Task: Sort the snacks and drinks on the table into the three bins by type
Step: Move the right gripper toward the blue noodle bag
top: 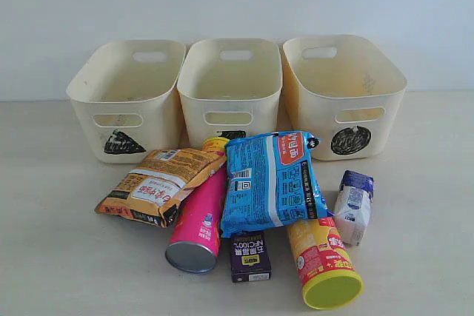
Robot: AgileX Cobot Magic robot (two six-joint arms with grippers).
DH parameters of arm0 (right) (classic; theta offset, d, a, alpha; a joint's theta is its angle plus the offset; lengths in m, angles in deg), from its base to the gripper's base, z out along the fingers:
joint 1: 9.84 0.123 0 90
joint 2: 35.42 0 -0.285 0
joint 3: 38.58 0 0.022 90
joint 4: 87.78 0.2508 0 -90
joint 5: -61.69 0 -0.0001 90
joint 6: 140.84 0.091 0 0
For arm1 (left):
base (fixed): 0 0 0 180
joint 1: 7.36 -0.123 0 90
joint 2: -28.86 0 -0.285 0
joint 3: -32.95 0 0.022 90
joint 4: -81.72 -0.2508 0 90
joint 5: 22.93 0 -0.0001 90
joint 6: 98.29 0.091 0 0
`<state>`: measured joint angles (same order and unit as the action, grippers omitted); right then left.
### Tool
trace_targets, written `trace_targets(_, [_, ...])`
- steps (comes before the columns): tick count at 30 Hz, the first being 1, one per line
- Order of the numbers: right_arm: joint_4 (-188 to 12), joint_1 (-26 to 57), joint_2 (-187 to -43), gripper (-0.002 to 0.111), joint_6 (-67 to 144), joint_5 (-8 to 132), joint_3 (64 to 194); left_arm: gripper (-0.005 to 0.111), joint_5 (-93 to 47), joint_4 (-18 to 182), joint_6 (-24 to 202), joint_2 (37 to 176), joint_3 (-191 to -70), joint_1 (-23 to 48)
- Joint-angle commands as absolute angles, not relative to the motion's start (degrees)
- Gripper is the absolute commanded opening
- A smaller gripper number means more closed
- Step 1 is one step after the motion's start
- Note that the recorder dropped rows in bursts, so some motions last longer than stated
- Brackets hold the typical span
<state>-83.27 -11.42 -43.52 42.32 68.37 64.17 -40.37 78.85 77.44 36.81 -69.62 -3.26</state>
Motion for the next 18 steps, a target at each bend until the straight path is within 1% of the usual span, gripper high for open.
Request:
trace_targets(1, [-82.0, -11.5, -43.2, 0.0, 48.9, 76.3, 64.2, 0.004, -39.9, 79.1, 77.1, 36.6, -69.8, -3.3])
trace_targets(3, [-82.0, -11.5, -43.2, 0.0, 49.6, 76.7, 64.4, 0.004, -39.9, 79.1, 77.1, 36.6, -69.8, -3.3])
trace_targets(8, [-82.6, -11.5, -47.0, 0.0, 49.5, 70.7, 72.0, 0.004, -39.9, 79.1, 77.1, 36.6, -69.8, -3.3])
trace_targets(14, [-85.6, -11.5, -58.8, 0.0, 47.6, 59.3, 84.5, 0.004, -39.9, 79.1, 77.1, 36.6, -69.8, -3.3])
trace_targets(18, [-85.4, -11.5, -68.3, 0.0, 42.7, 48.1, 93.1, 0.004, -39.9, 79.1, 77.1, 36.6, -69.8, -3.3])
